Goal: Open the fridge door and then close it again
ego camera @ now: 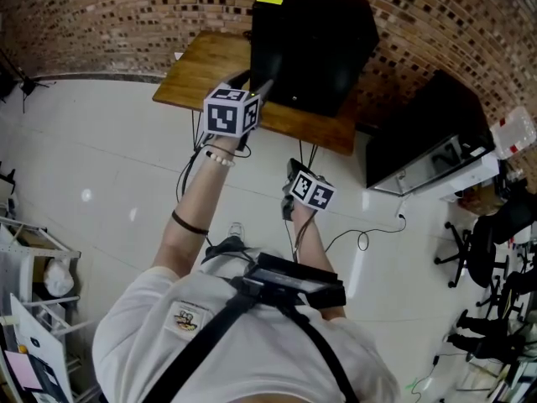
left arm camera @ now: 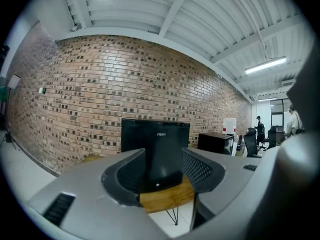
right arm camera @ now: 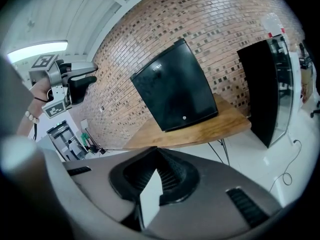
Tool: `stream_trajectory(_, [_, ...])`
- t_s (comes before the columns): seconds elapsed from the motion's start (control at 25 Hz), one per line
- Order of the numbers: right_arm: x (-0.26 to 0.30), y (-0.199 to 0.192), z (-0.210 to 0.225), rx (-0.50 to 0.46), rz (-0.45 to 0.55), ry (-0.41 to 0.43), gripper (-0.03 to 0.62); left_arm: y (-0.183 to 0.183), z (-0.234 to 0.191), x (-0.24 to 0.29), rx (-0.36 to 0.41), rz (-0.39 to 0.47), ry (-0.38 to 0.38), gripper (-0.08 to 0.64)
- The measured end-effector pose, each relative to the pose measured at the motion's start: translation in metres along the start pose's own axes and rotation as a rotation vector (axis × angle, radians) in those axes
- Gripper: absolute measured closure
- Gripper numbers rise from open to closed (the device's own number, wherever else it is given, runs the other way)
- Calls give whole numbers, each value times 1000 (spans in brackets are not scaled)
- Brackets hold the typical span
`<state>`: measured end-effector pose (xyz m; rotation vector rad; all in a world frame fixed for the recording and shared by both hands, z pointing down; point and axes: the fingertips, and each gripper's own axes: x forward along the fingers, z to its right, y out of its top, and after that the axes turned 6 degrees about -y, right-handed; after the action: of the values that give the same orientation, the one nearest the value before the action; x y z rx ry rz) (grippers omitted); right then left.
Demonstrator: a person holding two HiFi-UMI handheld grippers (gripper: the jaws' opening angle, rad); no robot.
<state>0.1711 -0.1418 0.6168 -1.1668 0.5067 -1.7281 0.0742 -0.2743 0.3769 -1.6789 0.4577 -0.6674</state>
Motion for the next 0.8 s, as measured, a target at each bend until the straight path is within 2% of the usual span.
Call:
stream_trajectory(0.56, [10,11,2,16,8,8,575,6,2,16,-7,4,-46,338])
stream_trajectory(0.8, [18,18,-7,13,13,9,575,10,-11,23,-21,1,-57,341])
